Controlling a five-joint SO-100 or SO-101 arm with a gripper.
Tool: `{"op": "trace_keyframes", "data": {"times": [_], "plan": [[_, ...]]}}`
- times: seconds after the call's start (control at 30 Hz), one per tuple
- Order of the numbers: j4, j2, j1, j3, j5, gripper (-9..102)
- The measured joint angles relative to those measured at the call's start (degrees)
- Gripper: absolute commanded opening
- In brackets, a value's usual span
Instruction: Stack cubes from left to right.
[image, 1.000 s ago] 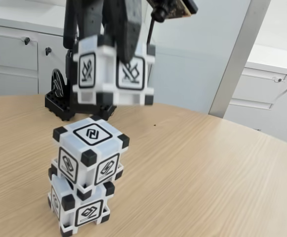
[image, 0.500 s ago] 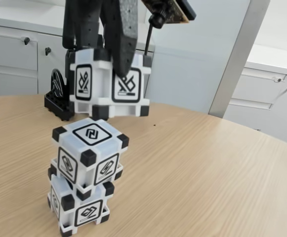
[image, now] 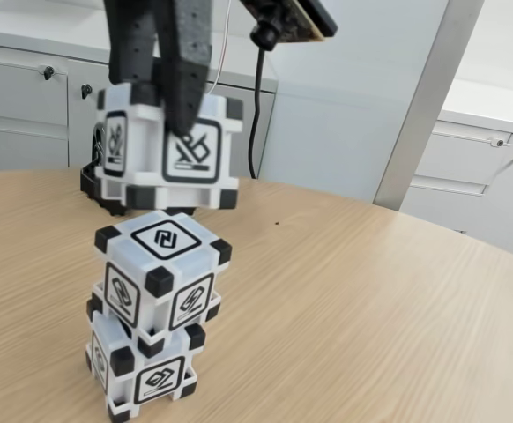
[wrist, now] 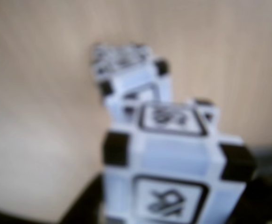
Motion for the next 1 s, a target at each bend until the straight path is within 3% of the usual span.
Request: {"op": "trace_keyframes", "data": {"times": [0.57, 0.83, 1.0], "plan": [[-0.35, 0.26, 0.88, 6.94, -1.76, 14], [-0.35, 0.53, 0.88, 7.03, -1.76, 26], [-0.09, 0.53, 0.00, 7.29, -1.76, 27]]}}
